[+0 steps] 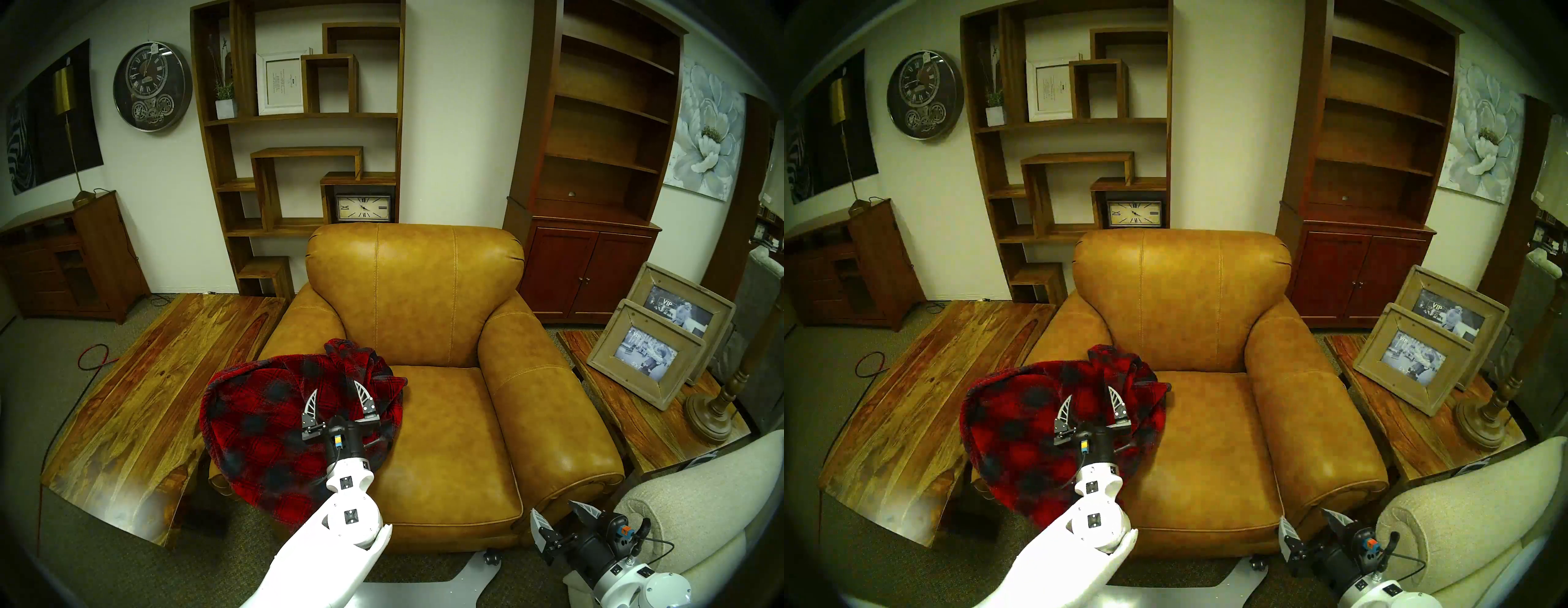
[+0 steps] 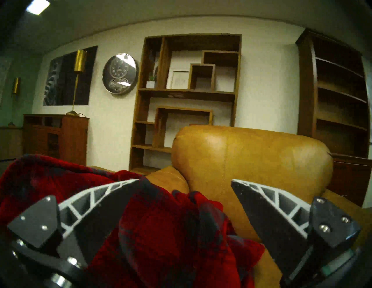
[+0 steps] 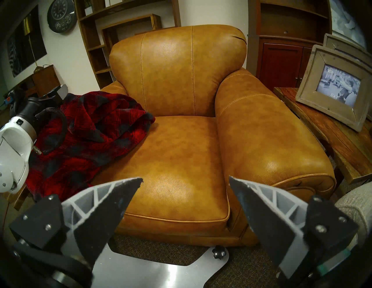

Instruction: Move the blanket from sofa and drape it over the sofa arm

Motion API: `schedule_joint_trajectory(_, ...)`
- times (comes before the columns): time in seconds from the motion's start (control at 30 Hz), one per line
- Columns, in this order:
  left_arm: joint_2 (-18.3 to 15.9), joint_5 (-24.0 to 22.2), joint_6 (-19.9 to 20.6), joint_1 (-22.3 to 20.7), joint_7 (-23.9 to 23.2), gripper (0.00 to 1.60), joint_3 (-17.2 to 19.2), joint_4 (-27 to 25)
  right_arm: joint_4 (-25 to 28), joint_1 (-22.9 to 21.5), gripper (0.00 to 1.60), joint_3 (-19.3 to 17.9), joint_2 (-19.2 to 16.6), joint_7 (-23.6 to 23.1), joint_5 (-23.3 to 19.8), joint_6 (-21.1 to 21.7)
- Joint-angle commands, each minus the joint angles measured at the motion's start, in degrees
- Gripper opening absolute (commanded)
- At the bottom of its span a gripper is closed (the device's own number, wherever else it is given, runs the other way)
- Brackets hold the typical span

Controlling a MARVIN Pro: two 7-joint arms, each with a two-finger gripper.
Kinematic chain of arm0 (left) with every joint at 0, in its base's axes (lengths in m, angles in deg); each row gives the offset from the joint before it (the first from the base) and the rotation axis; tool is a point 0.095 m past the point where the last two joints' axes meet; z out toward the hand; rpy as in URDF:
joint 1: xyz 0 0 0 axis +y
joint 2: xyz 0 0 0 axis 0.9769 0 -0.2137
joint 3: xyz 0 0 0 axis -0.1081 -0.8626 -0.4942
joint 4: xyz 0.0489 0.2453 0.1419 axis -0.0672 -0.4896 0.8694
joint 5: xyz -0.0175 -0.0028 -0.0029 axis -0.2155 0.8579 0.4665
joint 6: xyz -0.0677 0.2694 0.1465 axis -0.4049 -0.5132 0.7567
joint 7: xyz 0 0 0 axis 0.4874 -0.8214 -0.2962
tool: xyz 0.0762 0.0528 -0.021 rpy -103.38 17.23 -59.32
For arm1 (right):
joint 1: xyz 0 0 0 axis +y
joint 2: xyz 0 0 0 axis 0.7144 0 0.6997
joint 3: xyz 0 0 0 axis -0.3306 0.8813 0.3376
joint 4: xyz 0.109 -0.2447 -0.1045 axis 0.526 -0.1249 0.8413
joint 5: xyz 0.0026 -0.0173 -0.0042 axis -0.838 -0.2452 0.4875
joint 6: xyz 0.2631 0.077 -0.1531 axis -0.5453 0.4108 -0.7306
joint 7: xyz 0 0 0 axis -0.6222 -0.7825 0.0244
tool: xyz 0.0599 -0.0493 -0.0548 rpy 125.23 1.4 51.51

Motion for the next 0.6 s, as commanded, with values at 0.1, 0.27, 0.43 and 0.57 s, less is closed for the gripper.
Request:
schedule_joint_trajectory(0.1,-5.7,-10.2,2.1,4.3,-7.4,1.6,1.2,-8.2,1.3,0.0,1.6,0.0,0.2,-0.1,0.0,-0.2)
schedule_joint_trajectory(0.27,-9.8,-9.6,8.7,3.6,-11.4,1.6,-1.1,-10.8,1.3,0.0,1.6,0.0,0.3,-0.2,0.2,-0.2)
schedule_joint_trajectory(0.43,-12.2,-12.2,14.4,3.8,-14.6,1.6,-1.7,-14.0,1.4,0.0,1.6,-0.1,0.5,-0.3,0.3,-0.1)
schedule_joint_trajectory(0.57,-12.8,-13.2,18.1,4.1,-15.6,1.6,-1.1,-15.7,1.4,0.0,1.6,-0.1,0.6,-0.4,0.4,-0.1)
